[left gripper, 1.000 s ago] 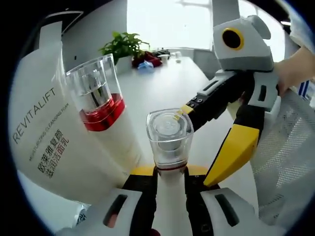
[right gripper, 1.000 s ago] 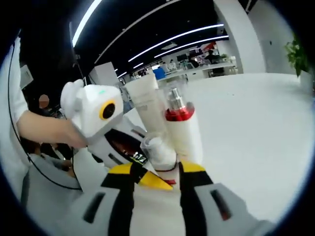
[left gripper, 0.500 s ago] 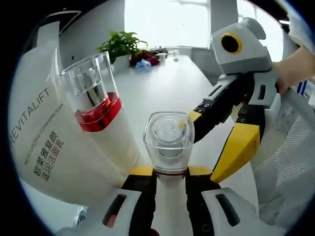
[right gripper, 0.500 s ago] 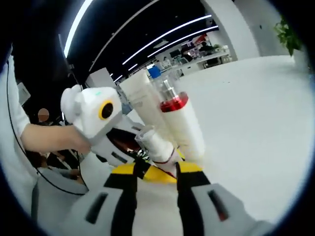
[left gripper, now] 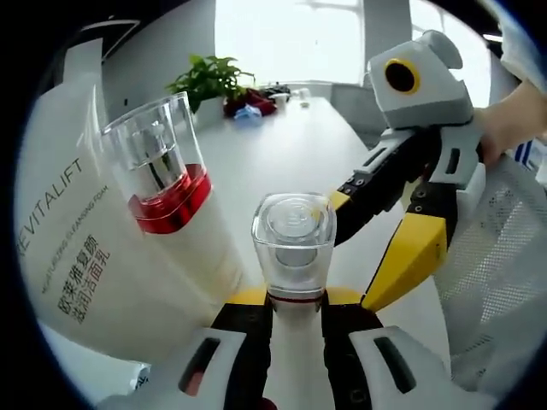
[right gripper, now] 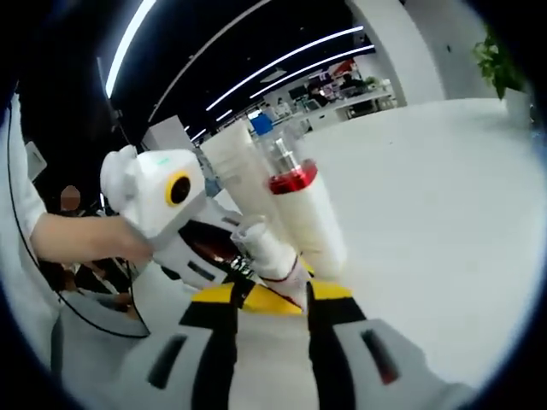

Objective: Arrange the skincare products in the storage area until every visible bottle or jar stands upright without overlapping.

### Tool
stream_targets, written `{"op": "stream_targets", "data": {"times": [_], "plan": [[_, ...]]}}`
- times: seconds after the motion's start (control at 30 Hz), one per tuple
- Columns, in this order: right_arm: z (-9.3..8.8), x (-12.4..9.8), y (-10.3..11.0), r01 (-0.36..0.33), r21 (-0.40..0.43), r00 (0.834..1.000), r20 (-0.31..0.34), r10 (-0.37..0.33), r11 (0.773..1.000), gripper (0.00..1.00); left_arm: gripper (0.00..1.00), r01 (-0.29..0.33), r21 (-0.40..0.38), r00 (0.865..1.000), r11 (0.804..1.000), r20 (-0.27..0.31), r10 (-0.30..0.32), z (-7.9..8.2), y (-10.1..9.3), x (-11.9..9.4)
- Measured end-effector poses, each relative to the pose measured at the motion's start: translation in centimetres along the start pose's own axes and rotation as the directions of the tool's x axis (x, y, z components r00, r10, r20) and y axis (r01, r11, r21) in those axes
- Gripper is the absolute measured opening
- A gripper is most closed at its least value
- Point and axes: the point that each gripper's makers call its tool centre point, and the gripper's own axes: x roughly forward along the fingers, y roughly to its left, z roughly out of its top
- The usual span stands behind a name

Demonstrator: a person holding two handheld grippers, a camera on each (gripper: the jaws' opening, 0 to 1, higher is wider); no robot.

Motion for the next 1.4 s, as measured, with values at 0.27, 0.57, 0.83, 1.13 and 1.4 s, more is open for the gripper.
{"op": "stream_targets", "data": {"times": [0.27, 0.57, 0.83, 1.13, 1.4], "plan": [[0.0, -0.1, -0.1, 0.007, 0.002, 1.0, 0.001, -0.007, 1.0, 0.32, 0.2, 0.003, -0.01, 1.0, 1.0, 0.003, -0.003, -0.1, 0.0, 0.1], [0.1, -0.2, 0.0, 0.009, 0.001, 1.0, 0.002, -0.009, 1.0, 0.32, 0.25, -0.001, -0.018, 1.0, 1.0, 0.003, 0.001, 0.0, -0.1, -0.1], [0.5, -0.7, 0.4, 0.012, -0.014, 1.0, 0.005, -0.012, 1.0, 0.34, 0.3, -0.022, -0.016, 1.0, 1.0, -0.009, 0.022, 0.0, -0.2, -1.1], [1.0, -1.4, 1.3, 0.02, -0.053, 1.0, 0.012, -0.019, 0.998, 0.4, 0.36, -0.05, -0.022, 0.999, 0.999, -0.018, 0.049, -0.2, -0.8, -3.1], [0.9, -2.2, 1.7, 0.046, -0.102, 0.999, -0.005, -0.046, 0.994, 0.6, 0.44, -0.1, -0.054, 0.995, 0.994, -0.035, 0.098, -1.3, -1.3, -5.8]]}}
